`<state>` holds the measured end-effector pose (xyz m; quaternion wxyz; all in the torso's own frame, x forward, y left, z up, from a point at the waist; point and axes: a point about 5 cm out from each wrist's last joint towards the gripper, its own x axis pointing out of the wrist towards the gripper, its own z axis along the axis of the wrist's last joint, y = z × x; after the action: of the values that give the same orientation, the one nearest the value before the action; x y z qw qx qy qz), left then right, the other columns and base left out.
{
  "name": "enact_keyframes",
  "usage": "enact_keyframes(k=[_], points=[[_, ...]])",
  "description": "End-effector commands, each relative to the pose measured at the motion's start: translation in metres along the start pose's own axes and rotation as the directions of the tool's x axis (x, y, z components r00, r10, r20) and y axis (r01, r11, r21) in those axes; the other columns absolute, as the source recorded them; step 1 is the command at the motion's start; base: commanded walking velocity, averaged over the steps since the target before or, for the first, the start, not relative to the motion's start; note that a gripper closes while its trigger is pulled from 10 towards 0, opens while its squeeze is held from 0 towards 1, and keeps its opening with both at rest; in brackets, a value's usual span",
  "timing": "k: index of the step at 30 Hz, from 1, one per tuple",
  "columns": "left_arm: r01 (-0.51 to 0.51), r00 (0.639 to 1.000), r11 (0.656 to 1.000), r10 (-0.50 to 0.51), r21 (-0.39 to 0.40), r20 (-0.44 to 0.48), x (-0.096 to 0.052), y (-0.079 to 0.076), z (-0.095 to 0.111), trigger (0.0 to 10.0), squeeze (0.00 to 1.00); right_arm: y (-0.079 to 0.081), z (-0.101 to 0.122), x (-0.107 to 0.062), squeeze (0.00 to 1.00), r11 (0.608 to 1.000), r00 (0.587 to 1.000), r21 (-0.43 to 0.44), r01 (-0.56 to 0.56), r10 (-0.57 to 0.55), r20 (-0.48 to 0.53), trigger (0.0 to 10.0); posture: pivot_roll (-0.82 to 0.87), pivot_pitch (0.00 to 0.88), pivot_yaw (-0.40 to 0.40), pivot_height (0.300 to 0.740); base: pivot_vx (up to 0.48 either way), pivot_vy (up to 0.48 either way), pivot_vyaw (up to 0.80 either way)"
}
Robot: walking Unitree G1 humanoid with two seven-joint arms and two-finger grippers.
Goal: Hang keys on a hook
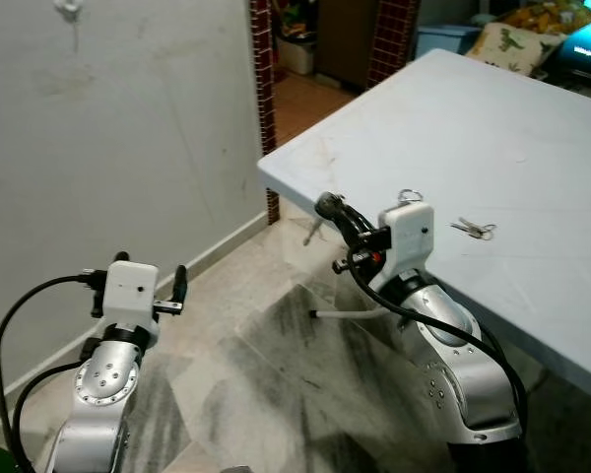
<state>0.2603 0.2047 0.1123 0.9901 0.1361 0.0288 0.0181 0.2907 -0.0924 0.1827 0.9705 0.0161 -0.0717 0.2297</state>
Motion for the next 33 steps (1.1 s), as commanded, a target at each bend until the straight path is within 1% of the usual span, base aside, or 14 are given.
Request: enact_keyframes(k=[1, 5, 7, 8, 9, 16, 20, 33], points=[[0.017, 1.000, 1.000, -0.017, 0.009, -0.002, 0.001, -0.002, -0.002, 10.0, 0.00, -0.005, -0.002, 0.000, 0.00, 1.000, 1.000, -0.005, 0.016, -0.016, -0.009, 10.0, 0.05, 0.088, 0.046, 0.740, 0.000, 0.000, 0.00], [0.020, 1.000, 1.000, -0.020, 0.003, -0.003, 0.004, 0.005, -0.004, 10.0, 0.00, -0.001, -0.002, 0.002, 0.00, 1.000, 1.000, -0.001, 0.008, -0.008, 0.000, 10.0, 0.05, 0.078, 0.044, 0.740, 0.000, 0.000, 0.00], [0.020, 1.000, 1.000, -0.020, -0.007, -0.004, 0.004, 0.006, -0.005, 10.0, 0.00, 0.000, -0.002, 0.002, 0.00, 1.000, 1.000, -0.001, 0.008, -0.008, 0.001, 10.0, 0.05, 0.077, 0.043, 0.740, 0.000, 0.000, 0.61], [0.021, 1.000, 0.999, -0.022, -0.025, -0.007, 0.005, 0.006, -0.005, 10.0, 0.00, 0.000, -0.002, 0.003, 0.00, 1.000, 1.000, 0.001, 0.007, -0.007, 0.001, 10.0, 0.05, 0.077, 0.043, 0.740, 0.000, 0.000, 0.80], [0.036, 0.999, 0.998, -0.037, -0.053, -0.008, 0.007, 0.004, -0.005, 10.0, 0.00, 0.002, -0.001, 0.004, 0.00, 1.000, 1.000, -0.002, 0.002, -0.002, 0.005, 10.0, 0.05, 0.077, 0.043, 0.740, 0.000, 0.000, 0.80], [0.067, 0.998, 0.994, -0.067, -0.082, 0.000, 0.008, -0.005, -0.003, 10.0, 0.00, 0.002, -0.001, 0.004, 0.00, 1.000, 1.000, -0.006, -0.001, 0.001, 0.005, 10.0, 0.05, 0.084, 0.043, 0.740, 0.000, 0.000, 0.80], [0.101, 0.995, 0.986, -0.103, -0.135, -0.003, 0.006, -0.011, -0.004, 10.0, 0.00, 0.001, -0.002, 0.002, 0.00, 1.000, 1.000, -0.014, -0.001, 0.001, 0.004, 10.0, 0.04, 0.082, 0.044, 0.740, 0.000, 0.000, 0.80], [0.129, 0.992, 0.979, -0.128, -0.157, 0.018, 0.004, -0.019, -0.001, 10.0, 0.00, 0.001, -0.001, 0.002, 0.00, 1.000, 1.000, -0.020, -0.012, 0.012, 0.001, 10.0, 0.03, 0.087, 0.028, 0.740, 0.000, 0.000, 0.80]])
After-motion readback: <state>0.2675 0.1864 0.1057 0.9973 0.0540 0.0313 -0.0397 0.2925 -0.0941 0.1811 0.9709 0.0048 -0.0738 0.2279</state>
